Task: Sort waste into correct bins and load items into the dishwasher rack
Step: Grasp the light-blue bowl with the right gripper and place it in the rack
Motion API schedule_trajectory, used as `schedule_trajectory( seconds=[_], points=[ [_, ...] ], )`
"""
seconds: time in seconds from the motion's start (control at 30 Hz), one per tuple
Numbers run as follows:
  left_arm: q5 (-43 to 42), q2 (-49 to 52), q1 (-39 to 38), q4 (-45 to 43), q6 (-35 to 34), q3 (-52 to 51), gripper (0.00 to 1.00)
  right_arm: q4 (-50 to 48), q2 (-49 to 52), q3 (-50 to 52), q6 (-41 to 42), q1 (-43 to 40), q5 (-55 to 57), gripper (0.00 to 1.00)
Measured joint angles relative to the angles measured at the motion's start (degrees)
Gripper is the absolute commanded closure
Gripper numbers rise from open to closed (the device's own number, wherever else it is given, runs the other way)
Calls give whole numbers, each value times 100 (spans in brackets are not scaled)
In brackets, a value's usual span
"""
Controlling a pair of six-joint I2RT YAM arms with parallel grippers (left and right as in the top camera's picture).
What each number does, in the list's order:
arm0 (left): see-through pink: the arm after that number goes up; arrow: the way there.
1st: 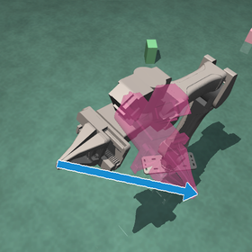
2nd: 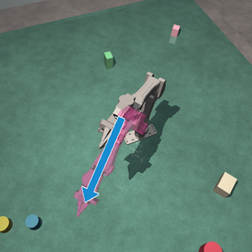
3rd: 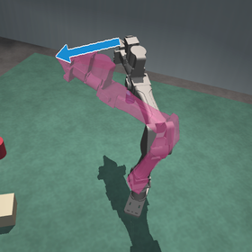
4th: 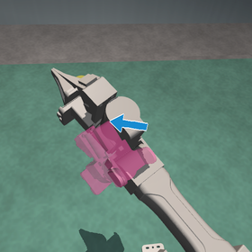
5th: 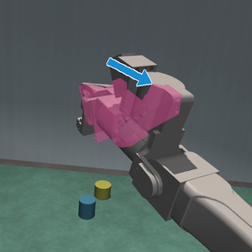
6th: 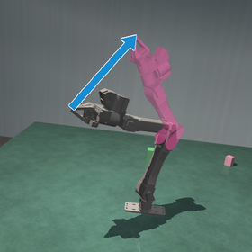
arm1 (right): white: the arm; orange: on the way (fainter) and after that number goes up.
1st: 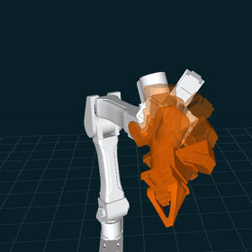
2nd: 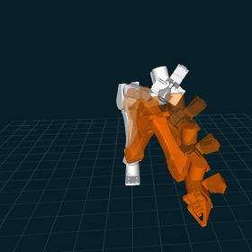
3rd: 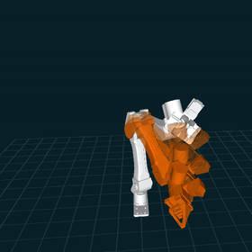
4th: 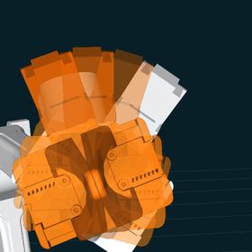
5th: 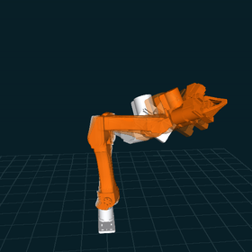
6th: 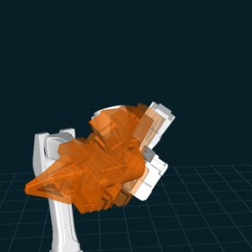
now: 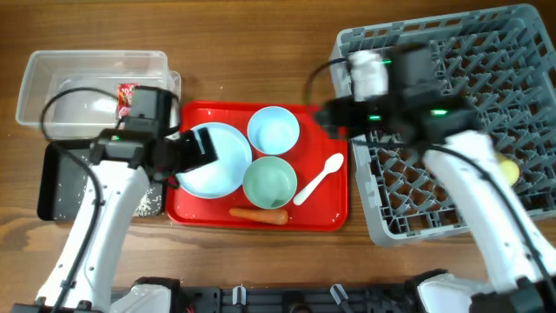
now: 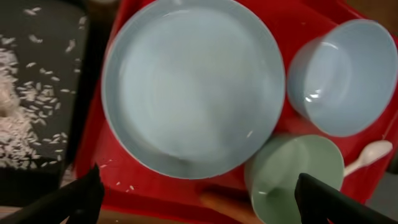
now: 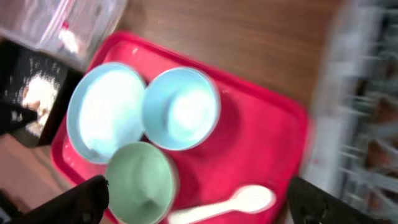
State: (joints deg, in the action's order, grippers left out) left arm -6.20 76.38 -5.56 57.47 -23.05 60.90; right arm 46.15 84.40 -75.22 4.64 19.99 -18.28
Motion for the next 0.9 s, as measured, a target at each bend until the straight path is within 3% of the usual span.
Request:
schedule_trajectory(
  seconds=[0.1, 0.17, 0.27, 0.33, 0.53, 0.67, 0.7, 0.77, 0.9],
  points=[
    [57, 0, 678, 229, -72, -2, 0, -374, 925, -4, 671, 752, 710, 14],
    [74, 0, 938, 321, -103, -2, 0, -570, 1722, -4, 1320, 953, 1067, 45],
    [79, 0, 981, 341, -129, -2, 0, -896, 2428, -4, 1923, 960, 1176, 71],
    [79, 0, 981, 341, -129, -2, 0, -1014, 2765, -4, 2192, 960, 1189, 96],
    [79, 0, 981, 343, -129, -2, 0, -1012, 2564, -7, 2328, 907, 1397, 96],
    [79, 0, 981, 341, -129, -2, 0, -933, 1016, -17, 1794, 459, 2017, 96],
    [79, 0, 981, 337, -129, -2, 0, -962, 114, -107, 1569, 162, 2728, 96],
    [79, 0, 981, 286, -129, -2, 0, -1204, -629, -184, 929, -295, 3897, 96],
    [79, 0, 981, 227, -129, -2, 0, -1969, -651, -205, -22, -1408, 6631, 96]
  ],
)
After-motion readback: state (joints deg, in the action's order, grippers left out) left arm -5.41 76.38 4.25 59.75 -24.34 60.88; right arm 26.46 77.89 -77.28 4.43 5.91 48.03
